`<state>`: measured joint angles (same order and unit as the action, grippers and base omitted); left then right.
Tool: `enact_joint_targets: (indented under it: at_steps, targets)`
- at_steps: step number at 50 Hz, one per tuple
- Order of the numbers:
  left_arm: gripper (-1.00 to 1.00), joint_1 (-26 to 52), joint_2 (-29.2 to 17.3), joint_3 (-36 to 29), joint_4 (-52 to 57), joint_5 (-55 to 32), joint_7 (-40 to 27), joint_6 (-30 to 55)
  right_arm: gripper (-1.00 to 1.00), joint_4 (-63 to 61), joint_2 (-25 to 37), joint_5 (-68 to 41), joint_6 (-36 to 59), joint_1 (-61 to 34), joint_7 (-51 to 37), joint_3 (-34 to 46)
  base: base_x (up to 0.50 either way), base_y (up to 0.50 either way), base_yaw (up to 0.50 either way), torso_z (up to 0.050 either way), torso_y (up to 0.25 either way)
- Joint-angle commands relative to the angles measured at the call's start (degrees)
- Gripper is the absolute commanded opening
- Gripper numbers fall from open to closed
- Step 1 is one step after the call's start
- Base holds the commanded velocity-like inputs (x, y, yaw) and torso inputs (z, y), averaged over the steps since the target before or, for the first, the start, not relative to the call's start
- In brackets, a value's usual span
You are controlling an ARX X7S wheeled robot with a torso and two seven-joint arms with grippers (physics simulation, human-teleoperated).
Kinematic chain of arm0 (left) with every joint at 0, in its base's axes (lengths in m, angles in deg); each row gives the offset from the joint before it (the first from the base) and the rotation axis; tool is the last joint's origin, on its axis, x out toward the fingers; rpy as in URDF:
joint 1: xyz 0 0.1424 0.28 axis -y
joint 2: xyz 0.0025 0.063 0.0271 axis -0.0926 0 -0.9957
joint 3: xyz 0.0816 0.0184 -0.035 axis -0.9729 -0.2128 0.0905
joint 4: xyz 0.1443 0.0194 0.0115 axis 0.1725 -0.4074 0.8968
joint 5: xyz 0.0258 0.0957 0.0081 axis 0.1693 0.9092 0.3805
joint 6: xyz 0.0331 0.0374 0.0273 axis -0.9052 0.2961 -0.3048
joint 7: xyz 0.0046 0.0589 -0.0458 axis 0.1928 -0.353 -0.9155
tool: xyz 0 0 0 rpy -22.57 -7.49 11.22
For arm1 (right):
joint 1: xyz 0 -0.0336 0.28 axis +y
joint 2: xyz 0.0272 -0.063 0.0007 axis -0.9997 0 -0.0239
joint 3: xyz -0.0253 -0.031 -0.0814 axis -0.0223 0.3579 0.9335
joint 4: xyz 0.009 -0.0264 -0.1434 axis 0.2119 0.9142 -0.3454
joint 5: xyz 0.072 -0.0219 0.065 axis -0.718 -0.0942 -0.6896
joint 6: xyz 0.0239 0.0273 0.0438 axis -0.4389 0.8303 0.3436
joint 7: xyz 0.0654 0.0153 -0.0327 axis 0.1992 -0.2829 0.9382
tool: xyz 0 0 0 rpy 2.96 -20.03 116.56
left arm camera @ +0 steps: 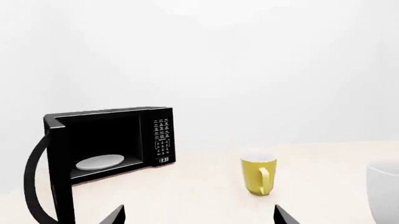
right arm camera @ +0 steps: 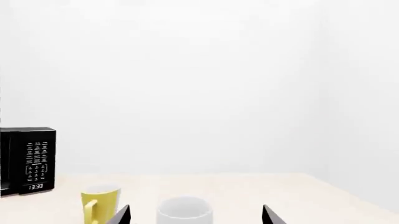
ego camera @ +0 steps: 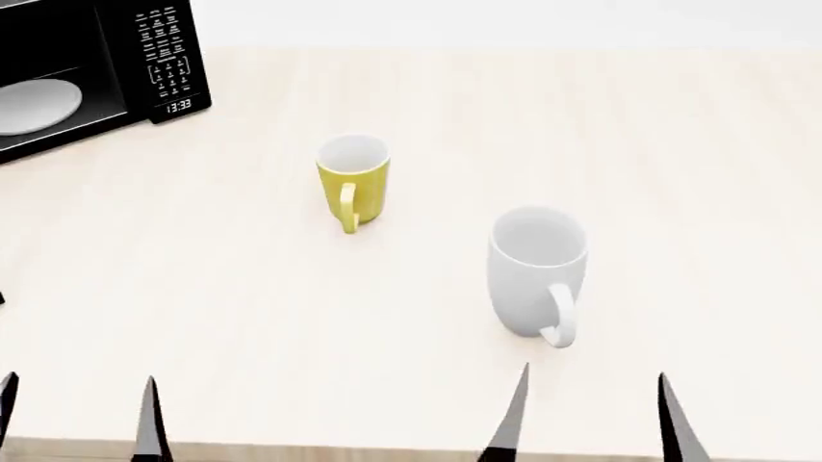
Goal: Close the microwave.
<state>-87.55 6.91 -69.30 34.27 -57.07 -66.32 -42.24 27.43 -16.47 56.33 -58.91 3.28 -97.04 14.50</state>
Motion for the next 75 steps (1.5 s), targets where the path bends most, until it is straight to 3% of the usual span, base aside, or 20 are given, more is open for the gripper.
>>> enact_joint_targets:
  at_steps: [1, 22, 75]
  targets:
    - [1.00, -2.98, -2.01, 1.05, 16.72, 3.12, -3.66, -2.76, 1.00, -12.52, 1.15, 3.62, -10.43, 1.75, -4.19, -1.42, 0.00, 0.00, 0.00, 0.000, 0.000]
    - [1.00, -3.37, -3.17, 0.33, 18.16, 2.61, -5.43, -3.60, 1.00, -13.29, 2.18, 8.01, -13.58, 2.50, -7.66, -0.20, 0.00, 0.01, 0.00, 0.000, 0.000]
    - [1.00, -3.55, -5.73, -2.02, 16.52, 2.14, -8.09, -5.29, 1.00, -11.93, 5.31, 8.36, -13.89, 2.99, -10.19, 3.64, 0.02, 0.50, 0.00, 0.000, 0.000]
